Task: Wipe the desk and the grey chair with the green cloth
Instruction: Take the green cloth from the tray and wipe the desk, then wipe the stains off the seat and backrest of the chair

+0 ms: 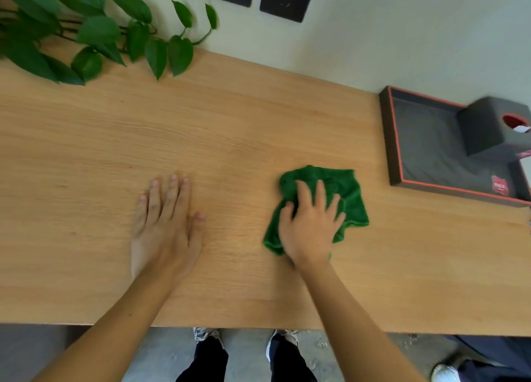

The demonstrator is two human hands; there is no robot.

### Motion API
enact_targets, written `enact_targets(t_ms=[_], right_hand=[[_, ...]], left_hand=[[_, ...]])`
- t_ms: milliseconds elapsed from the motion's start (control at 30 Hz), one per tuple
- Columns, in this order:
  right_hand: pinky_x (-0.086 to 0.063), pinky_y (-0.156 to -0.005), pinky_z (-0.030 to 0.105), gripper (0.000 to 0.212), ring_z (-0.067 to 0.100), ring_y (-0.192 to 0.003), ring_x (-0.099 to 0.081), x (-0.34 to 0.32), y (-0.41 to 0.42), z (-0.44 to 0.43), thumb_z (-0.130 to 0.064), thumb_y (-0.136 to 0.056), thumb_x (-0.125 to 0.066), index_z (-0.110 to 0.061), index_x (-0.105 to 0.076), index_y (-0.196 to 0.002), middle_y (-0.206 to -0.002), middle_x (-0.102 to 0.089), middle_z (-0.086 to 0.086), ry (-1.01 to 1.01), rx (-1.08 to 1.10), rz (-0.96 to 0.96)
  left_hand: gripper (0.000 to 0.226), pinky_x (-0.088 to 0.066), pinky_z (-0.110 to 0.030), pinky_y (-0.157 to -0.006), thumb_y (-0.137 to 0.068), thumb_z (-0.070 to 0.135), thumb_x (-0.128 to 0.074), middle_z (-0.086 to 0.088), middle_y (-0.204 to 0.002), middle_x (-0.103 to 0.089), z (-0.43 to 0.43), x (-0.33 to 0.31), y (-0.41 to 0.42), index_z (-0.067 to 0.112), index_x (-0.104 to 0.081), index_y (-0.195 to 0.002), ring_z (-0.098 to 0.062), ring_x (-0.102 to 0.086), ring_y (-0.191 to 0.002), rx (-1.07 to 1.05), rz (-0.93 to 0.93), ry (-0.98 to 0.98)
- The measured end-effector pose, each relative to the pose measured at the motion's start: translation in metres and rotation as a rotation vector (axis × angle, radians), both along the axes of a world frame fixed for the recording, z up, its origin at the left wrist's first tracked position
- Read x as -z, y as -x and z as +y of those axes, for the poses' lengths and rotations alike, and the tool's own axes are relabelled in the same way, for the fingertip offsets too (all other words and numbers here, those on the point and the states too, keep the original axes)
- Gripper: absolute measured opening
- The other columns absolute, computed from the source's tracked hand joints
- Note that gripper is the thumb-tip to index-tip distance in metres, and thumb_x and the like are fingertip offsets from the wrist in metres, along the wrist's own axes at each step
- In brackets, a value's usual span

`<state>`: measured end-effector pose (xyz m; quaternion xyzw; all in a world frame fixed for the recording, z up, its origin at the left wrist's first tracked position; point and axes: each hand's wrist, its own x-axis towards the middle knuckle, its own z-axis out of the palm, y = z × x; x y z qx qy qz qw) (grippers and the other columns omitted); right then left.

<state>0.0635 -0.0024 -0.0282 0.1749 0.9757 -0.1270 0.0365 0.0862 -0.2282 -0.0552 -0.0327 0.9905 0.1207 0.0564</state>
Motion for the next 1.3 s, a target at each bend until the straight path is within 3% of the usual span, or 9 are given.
enact_targets(t_ms=[167, 400, 567, 700, 800, 967, 1067, 1167, 1300], right_hand=[[-0.019, -0.113, 0.075, 0.048, 0.052, -0.147, -0.023, 0.005, -0.047, -0.094, -0.039, -0.093, -0.050, -0.033, -0.050, -0.140, -0.160, -0.039, 0.012, 0.042, -0.378, 0.022], [-0.029, -0.110, 0.072, 0.042, 0.050, -0.143, -0.034, 0.004, -0.060, -0.095, -0.039, -0.098, -0.043, -0.033, -0.053, -0.138, -0.155, -0.047, 0.009, 0.038, -0.461, 0.013], [-0.034, -0.111, 0.064, 0.041, 0.045, -0.141, -0.040, -0.008, -0.060, -0.087, -0.034, -0.100, -0.039, -0.029, -0.055, -0.138, -0.152, -0.051, 0.008, 0.110, -0.441, 0.018], [-0.031, -0.116, 0.052, 0.039, 0.031, -0.146, -0.036, -0.026, -0.054, -0.083, -0.027, -0.104, -0.047, -0.028, -0.050, -0.143, -0.156, -0.045, 0.002, 0.312, -0.377, 0.003], [-0.037, -0.114, 0.048, 0.040, 0.024, -0.142, -0.043, -0.046, -0.051, -0.079, -0.013, -0.103, -0.055, -0.016, -0.053, -0.143, -0.147, -0.054, 0.005, 0.457, -0.390, 0.107], [-0.052, -0.097, 0.044, 0.044, 0.013, -0.120, -0.058, -0.084, -0.052, -0.063, -0.020, -0.096, -0.065, -0.037, -0.049, -0.133, -0.128, -0.060, -0.011, 0.698, -0.335, 0.176], [-0.058, -0.090, 0.036, 0.070, 0.005, -0.117, -0.057, -0.105, -0.049, -0.040, -0.012, -0.094, -0.065, -0.063, -0.035, -0.133, -0.119, -0.054, -0.029, 0.868, -0.339, 0.085], [-0.051, -0.086, 0.020, 0.082, 0.001, -0.112, -0.054, -0.127, -0.042, -0.016, -0.019, -0.095, -0.068, -0.067, -0.021, -0.143, -0.125, -0.046, -0.019, 0.655, -0.562, 0.079], [-0.056, -0.086, 0.050, 0.051, 0.026, -0.138, -0.040, -0.153, -0.030, -0.008, -0.020, -0.087, -0.076, -0.048, -0.054, -0.123, -0.152, -0.026, -0.003, 0.406, -0.852, 0.023]], left_hand=[[0.069, -0.007, -0.042, -0.124, -0.098, 0.051, 0.001, 0.003, -0.165, -0.013, -0.002, 0.000, -0.003, 0.019, -0.005, -0.158, -0.022, -0.004, -0.153, -0.014, 0.043, -0.070], [0.073, -0.008, -0.037, -0.124, -0.098, 0.053, 0.004, 0.003, -0.164, -0.020, -0.005, -0.001, -0.008, 0.018, -0.026, -0.155, -0.015, -0.008, -0.153, 0.040, 0.070, -0.192], [0.063, -0.015, -0.031, -0.122, -0.099, 0.053, -0.017, 0.010, -0.154, -0.038, -0.004, -0.010, -0.021, 0.020, -0.049, -0.144, -0.009, -0.023, -0.148, 0.013, 0.106, -0.528], [0.038, -0.049, -0.019, -0.091, -0.088, 0.066, -0.041, 0.031, -0.115, -0.063, 0.007, -0.039, -0.018, 0.049, -0.055, -0.118, 0.006, -0.058, -0.108, -0.144, -0.038, -0.874], [0.030, -0.052, -0.013, -0.074, -0.080, 0.067, -0.055, 0.029, -0.100, -0.067, 0.016, -0.062, -0.003, 0.055, -0.050, -0.107, 0.009, -0.064, -0.093, -0.121, -0.112, -1.000], [0.024, -0.053, -0.019, -0.083, -0.097, 0.032, -0.052, 0.024, -0.109, -0.064, 0.023, -0.104, 0.002, 0.047, -0.052, -0.116, 0.001, -0.062, -0.103, -0.006, 0.004, -0.980], [0.029, -0.052, -0.024, -0.084, -0.098, 0.021, -0.046, 0.029, -0.112, -0.055, 0.016, -0.132, -0.012, 0.043, -0.050, -0.117, 0.003, -0.058, -0.102, 0.135, 0.133, -0.828], [0.031, -0.052, -0.031, -0.075, -0.095, 0.013, -0.043, 0.019, -0.114, -0.056, 0.010, -0.158, -0.038, 0.032, -0.053, -0.117, -0.002, -0.059, -0.097, 0.290, 0.236, -0.706], [0.034, -0.047, -0.028, -0.086, -0.087, 0.004, -0.045, 0.001, -0.121, -0.061, 0.014, -0.190, -0.077, 0.024, -0.054, -0.113, -0.016, -0.057, -0.108, 0.335, 0.392, -0.586]])
